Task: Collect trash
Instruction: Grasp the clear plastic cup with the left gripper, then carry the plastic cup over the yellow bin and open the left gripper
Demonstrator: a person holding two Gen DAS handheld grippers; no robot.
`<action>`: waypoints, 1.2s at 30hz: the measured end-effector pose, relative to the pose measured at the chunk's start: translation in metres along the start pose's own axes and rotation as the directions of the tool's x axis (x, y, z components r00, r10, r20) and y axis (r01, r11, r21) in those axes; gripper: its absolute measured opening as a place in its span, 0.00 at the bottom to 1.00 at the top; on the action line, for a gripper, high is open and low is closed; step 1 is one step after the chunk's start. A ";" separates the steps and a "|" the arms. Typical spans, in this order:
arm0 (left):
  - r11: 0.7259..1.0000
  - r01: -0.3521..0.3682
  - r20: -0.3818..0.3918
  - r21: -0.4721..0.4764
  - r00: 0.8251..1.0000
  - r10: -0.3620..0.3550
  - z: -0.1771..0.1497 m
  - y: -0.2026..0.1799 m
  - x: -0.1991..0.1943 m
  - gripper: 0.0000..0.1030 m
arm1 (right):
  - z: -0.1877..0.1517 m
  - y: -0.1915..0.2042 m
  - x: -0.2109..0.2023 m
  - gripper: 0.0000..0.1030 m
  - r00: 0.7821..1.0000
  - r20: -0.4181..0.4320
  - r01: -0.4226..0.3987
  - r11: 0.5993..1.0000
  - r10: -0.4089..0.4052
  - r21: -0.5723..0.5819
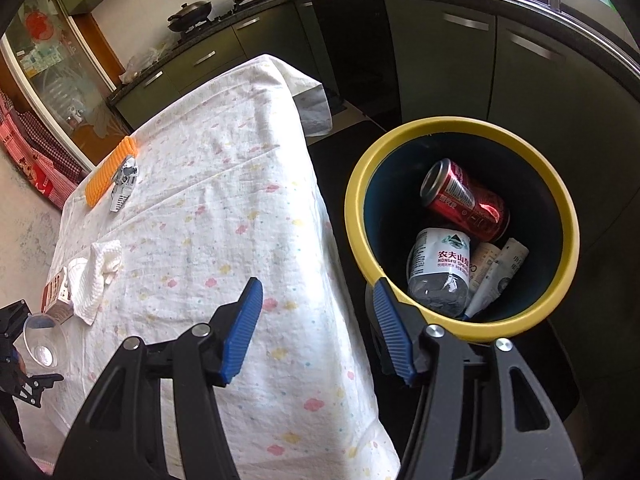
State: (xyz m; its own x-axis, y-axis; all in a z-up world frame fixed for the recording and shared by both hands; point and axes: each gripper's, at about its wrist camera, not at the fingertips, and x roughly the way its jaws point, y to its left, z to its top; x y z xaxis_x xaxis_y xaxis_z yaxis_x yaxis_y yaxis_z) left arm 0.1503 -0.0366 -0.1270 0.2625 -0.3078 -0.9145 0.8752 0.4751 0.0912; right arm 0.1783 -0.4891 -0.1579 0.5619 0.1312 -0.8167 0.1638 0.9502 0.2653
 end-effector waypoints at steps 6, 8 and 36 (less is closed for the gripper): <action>0.999 0.015 0.019 -0.033 1.000 -0.014 0.000 0.002 -0.010 0.63 | -0.003 0.001 0.001 0.54 1.000 -0.002 -0.006 1.000 0.006 -0.002; 0.999 0.015 0.051 -0.043 0.999 -0.012 0.004 0.001 -0.021 0.63 | -0.004 0.002 0.001 0.54 1.000 0.000 -0.008 1.000 0.008 -0.001; 0.938 0.167 0.166 0.304 0.960 -0.225 0.342 -0.099 0.046 0.63 | -0.030 -0.135 -0.044 0.54 0.993 0.081 0.064 0.968 -0.086 0.242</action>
State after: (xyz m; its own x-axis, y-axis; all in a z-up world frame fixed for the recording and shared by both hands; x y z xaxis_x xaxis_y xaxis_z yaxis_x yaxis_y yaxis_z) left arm 0.2145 -0.3803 -0.0436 0.1227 -0.5395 -0.8330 0.9882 0.1438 0.0524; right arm 0.1071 -0.6146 -0.1733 0.6099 0.0257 -0.7921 0.3906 0.8599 0.3287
